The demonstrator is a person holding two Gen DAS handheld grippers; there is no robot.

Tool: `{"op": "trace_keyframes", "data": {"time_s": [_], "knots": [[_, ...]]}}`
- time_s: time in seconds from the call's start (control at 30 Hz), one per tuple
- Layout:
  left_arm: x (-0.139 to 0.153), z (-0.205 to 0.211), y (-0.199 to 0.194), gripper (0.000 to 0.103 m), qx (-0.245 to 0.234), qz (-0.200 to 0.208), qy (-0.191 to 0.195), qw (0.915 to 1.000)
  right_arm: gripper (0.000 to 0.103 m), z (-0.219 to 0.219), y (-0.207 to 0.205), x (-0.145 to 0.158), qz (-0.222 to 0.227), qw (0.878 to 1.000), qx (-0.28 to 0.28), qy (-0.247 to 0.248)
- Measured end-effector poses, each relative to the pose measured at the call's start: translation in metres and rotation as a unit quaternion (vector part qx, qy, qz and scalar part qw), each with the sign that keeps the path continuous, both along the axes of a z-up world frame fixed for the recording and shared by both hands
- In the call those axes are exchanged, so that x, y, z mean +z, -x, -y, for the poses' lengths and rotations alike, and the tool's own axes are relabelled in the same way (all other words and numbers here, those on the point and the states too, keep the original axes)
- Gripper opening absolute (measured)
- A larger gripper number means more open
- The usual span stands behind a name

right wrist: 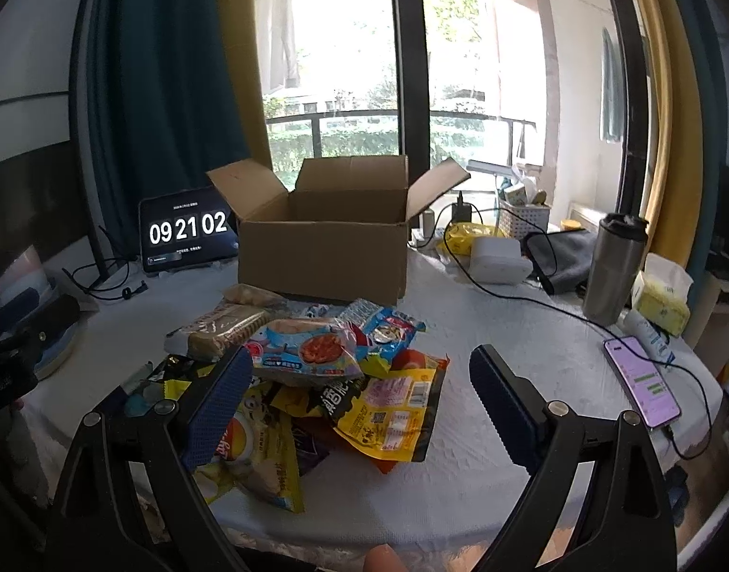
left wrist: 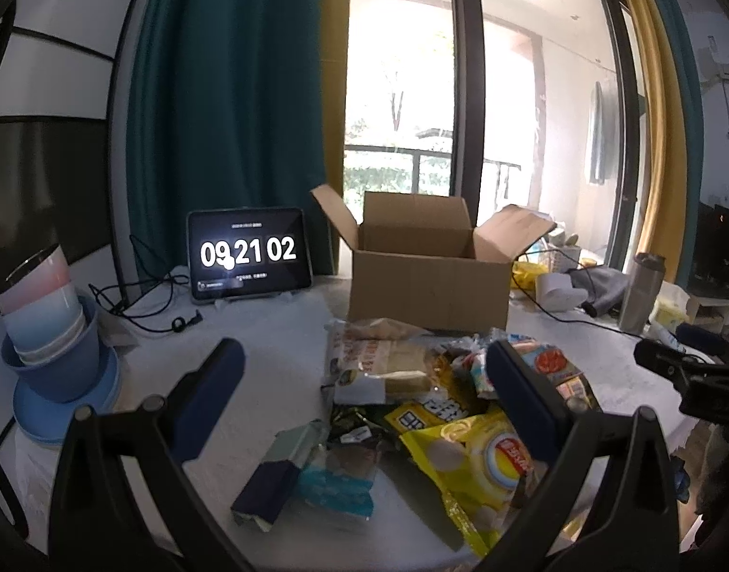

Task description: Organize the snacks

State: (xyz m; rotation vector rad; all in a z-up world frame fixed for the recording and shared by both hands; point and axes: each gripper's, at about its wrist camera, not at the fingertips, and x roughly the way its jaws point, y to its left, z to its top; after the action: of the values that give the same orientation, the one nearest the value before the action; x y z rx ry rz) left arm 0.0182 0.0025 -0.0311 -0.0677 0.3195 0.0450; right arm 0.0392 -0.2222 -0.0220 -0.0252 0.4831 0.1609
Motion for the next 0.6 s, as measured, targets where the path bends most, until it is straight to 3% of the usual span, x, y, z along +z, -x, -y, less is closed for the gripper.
{"op": "trace_keyframes", "data": {"time_s": [0.6], "knots": [[-0.0012, -0.0007, 0.0005, 0.102, 0.005, -0.003, 0.005, 1.0000, 0.095, -0.0022, 0.0013, -0.0003, 0.006, 1.000, 0.003, 0.007]]}}
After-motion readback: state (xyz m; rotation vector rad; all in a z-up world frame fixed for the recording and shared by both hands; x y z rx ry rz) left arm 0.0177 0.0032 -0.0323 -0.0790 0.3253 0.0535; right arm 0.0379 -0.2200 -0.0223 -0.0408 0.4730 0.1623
